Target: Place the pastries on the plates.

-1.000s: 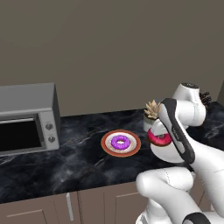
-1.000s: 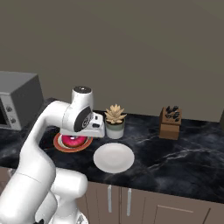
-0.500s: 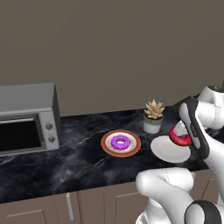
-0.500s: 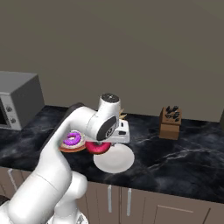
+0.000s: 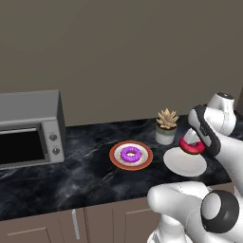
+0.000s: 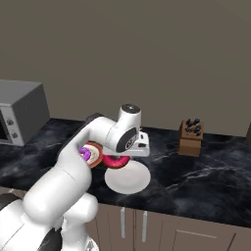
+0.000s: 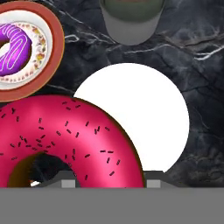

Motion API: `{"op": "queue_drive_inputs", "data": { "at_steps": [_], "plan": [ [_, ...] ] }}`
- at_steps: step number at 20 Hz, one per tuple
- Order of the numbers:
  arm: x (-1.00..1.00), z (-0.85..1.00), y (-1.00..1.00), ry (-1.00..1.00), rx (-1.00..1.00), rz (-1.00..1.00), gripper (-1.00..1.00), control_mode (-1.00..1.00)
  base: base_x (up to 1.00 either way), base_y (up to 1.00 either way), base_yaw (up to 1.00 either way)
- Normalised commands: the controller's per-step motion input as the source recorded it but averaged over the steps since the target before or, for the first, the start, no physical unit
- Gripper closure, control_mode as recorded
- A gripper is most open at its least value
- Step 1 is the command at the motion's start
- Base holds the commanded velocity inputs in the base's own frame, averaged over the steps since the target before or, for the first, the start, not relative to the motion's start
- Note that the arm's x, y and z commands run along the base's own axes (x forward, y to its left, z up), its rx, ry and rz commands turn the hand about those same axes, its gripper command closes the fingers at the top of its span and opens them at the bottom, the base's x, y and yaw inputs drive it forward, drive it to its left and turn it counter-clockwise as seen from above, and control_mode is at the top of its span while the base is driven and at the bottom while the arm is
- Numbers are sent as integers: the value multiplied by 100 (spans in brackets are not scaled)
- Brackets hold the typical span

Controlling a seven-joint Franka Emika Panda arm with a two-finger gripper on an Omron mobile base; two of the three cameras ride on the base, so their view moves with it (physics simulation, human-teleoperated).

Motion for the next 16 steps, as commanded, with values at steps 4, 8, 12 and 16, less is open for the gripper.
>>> {"op": "queue_drive_inputs", "data": {
  "at_steps": [4,8,12,16],
  "plan": [
    [18,-54,0,9,0,0,100,-100,0,0,0],
    [1,-47,0,1,0,0,100,-100,0,0,0],
    [0,-43,0,1,0,0,100,-100,0,0,0],
    [0,-32,0,1,0,0,100,-100,0,0,0]
  ]
}}
